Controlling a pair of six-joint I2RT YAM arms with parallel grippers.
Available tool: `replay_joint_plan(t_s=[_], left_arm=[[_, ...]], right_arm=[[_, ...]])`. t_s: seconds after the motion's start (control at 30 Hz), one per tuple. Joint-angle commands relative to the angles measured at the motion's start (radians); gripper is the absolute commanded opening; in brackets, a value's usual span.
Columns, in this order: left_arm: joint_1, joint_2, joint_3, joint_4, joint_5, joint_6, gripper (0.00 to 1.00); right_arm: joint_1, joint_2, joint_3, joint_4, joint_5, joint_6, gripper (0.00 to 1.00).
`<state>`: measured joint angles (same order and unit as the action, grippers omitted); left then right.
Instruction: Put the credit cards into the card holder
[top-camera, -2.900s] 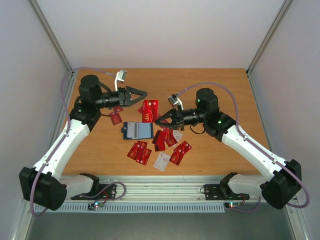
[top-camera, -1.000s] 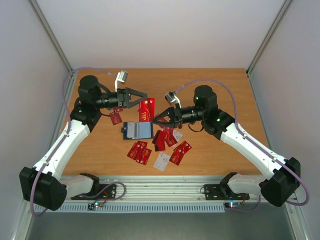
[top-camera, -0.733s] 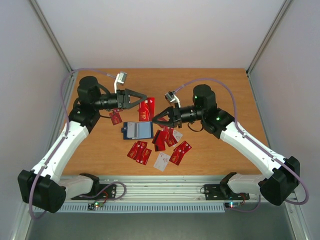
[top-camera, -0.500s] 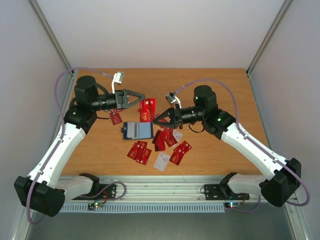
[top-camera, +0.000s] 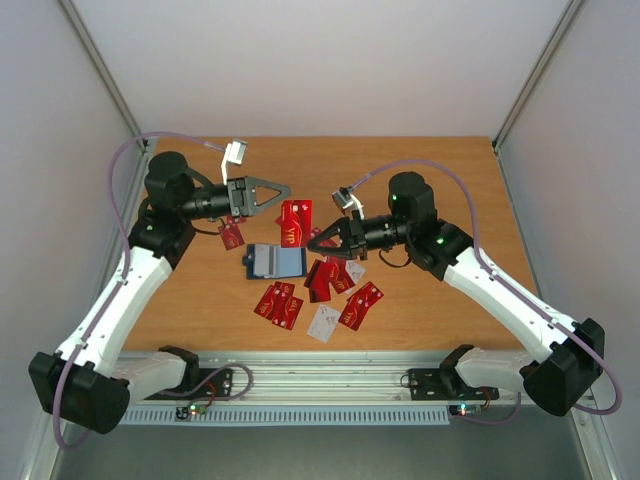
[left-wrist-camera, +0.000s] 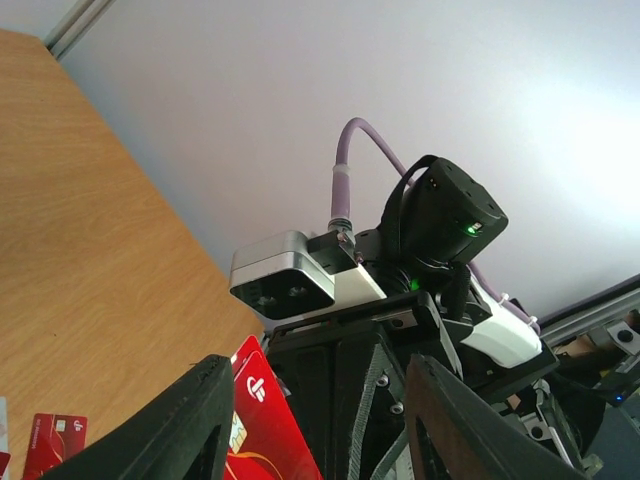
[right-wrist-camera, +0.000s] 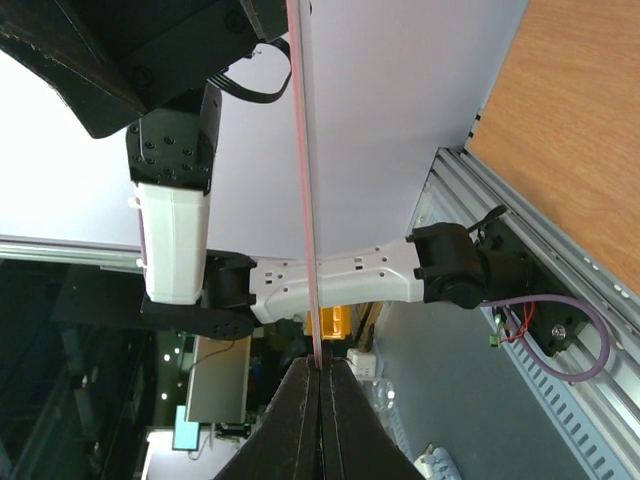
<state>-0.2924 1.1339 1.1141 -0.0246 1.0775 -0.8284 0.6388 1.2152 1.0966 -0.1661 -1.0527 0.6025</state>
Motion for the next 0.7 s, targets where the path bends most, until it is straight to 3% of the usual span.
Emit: replay_joint_plan(t_s=[0.0, 0.67], left_arm=[[-0.004, -0.004, -0.016, 0.084, 0.033, -0.025, 0.49], [-0.006, 0.018, -0.026, 0.063, 0.047, -0.015, 0.48]], right_arm=[[0.006, -0.005, 0.023, 0.011, -0.024, -0.017, 0.01], [0.008, 0.005, 0.040, 0.047, -0.041, -0.007, 0.01]])
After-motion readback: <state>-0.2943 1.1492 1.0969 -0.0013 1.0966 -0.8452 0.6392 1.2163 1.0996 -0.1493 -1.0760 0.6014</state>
